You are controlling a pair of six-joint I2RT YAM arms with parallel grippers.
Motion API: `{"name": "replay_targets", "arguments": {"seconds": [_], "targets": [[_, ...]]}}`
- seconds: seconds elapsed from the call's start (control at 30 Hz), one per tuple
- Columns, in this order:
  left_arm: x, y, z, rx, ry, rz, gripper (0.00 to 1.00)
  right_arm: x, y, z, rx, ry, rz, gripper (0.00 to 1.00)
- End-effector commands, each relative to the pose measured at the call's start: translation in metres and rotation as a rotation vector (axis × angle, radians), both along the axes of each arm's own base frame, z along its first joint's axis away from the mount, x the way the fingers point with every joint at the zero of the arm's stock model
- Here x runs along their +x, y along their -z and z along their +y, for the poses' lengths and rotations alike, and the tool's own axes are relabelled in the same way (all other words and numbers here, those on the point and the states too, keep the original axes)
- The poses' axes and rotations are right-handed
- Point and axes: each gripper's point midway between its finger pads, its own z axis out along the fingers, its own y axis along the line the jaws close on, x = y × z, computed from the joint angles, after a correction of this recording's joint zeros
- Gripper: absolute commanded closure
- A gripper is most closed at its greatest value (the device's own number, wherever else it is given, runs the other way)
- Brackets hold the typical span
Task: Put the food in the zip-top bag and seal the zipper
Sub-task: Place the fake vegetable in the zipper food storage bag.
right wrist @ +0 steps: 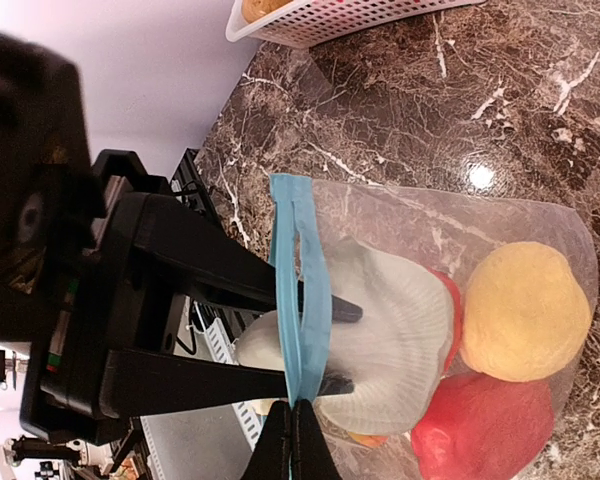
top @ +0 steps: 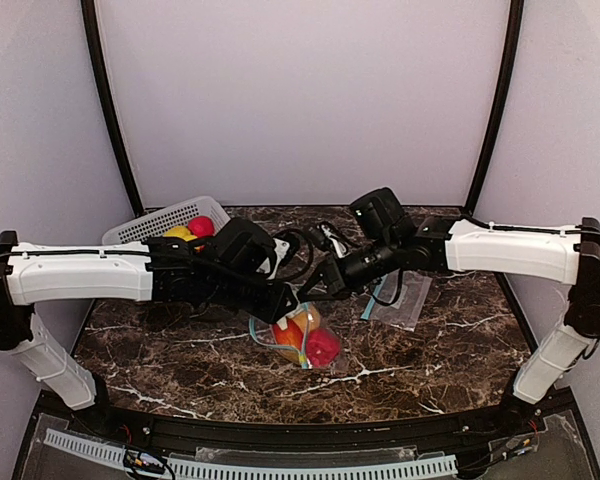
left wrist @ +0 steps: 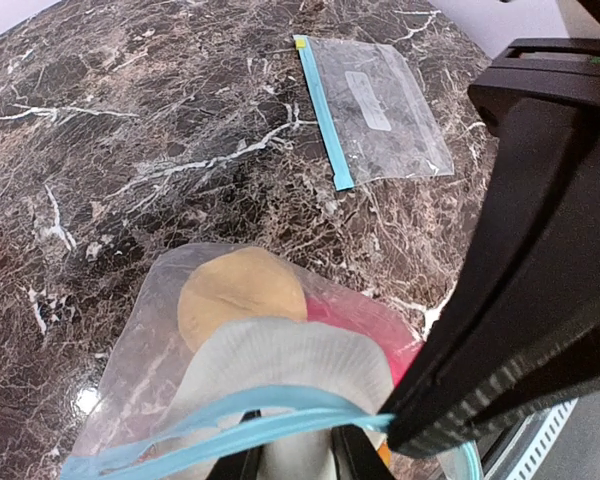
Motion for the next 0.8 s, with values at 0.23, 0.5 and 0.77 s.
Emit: {"name": "replay_targets", "arguments": {"seconds": [0.23,0.5,0.77], "targets": [[-0.001,0.025,-0.009,-0.007,-0.058,0.042,0.62,0.003,-0.008,0.014,0.040,0.001,-0.003,1.00],[-0.009,0.013,-0.007,-0.050,-0.036,0.050,0.36,0.004,-0.006,0.014,0.037,0.001,-0.006,1.00],[-0.034,-0.037,0.001,-0.220,0.043,0.053,0.25,0.007,-0.006,0.011,0.028,0.013,-0.018,1.00]]}}
